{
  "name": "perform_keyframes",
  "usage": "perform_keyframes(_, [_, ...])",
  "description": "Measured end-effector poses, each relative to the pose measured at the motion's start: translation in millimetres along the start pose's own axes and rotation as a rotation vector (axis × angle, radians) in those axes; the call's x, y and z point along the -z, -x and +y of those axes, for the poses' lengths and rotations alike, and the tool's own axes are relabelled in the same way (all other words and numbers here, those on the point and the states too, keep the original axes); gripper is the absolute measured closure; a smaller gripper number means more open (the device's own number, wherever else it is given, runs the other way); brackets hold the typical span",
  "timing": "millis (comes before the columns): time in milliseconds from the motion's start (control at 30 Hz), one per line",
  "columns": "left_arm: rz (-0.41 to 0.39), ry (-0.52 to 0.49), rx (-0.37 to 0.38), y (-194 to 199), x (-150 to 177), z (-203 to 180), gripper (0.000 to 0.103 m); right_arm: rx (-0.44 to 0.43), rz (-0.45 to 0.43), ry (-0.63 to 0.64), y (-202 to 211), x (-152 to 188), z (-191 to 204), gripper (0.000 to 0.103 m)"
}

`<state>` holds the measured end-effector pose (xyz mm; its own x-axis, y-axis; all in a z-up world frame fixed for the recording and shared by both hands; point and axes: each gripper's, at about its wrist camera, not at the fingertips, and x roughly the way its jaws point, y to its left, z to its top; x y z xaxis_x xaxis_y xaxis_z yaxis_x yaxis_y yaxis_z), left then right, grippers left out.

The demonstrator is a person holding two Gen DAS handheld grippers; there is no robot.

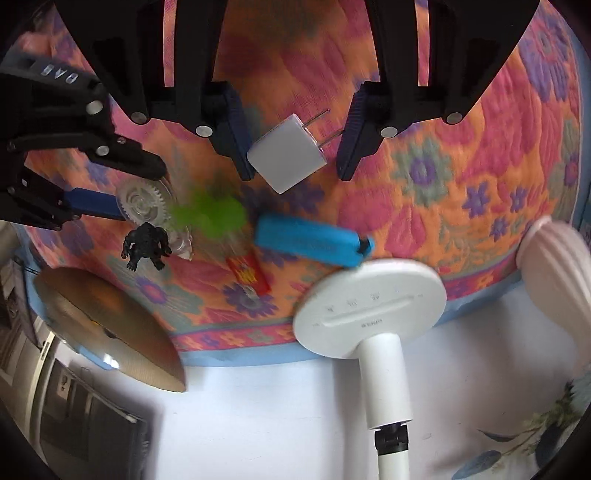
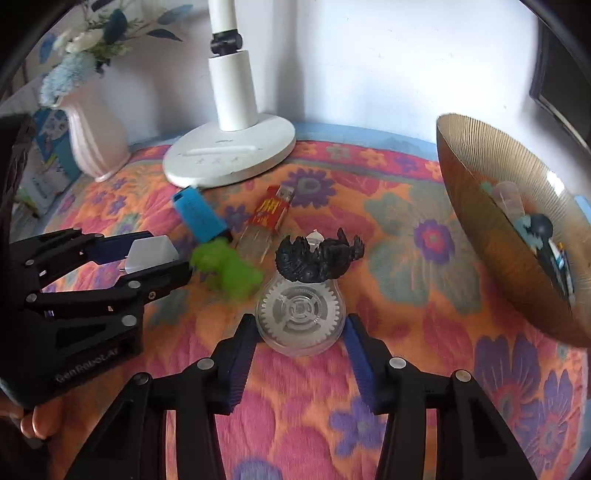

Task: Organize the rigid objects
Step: 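Grasp the clear tape dispenser with the right gripper while the left grasps the white charger plug, then lift the tape dispenser and charger plug off the quilt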

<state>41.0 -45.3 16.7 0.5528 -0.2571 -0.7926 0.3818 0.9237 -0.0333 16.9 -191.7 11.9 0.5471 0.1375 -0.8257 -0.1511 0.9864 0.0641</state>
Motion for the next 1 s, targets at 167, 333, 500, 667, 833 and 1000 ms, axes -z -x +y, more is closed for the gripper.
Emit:
perform_keyframes(167, [-0.002, 0.003, -0.026, 24.7, 32.9, -16.9, 0.06, -0.1, 0.005, 0.087, 35.5, 46.4, -4.9, 0.056])
perform_keyframes(333, [-0.013, 0.017, -0.044, 37.1, 50.7, -27.3, 0.06, -0.078, 0.009, 0.198, 62.0, 87.4, -5.8, 0.055])
perform_keyframes(500, [-0.028, 0.004, -0.076, 35.7, 52.9, -28.5, 0.055, -0.105, -0.001, 0.086, 60.9, 102.5, -12.8, 0.041])
perform_keyframes(667, [-0.032, 0.01, -0.084, 35.3, 53.8, -28.4, 0.053, -0.063, -0.039, 0.009, 58.6, 101.0, -6.9, 0.035])
perform_keyframes(833, [-0.034, 0.001, -0.1, 34.4, 53.2, -31.0, 0.053, 0.03, -0.063, 0.089, 60.4, 94.1, 14.5, 0.055])
perform_keyframes(1000, [-0.029, 0.04, -0.065, 33.6, 52.3, -23.7, 0.053, -0.135, -0.04, -0.041, 61.2, 57.1, 0.1, 0.055])
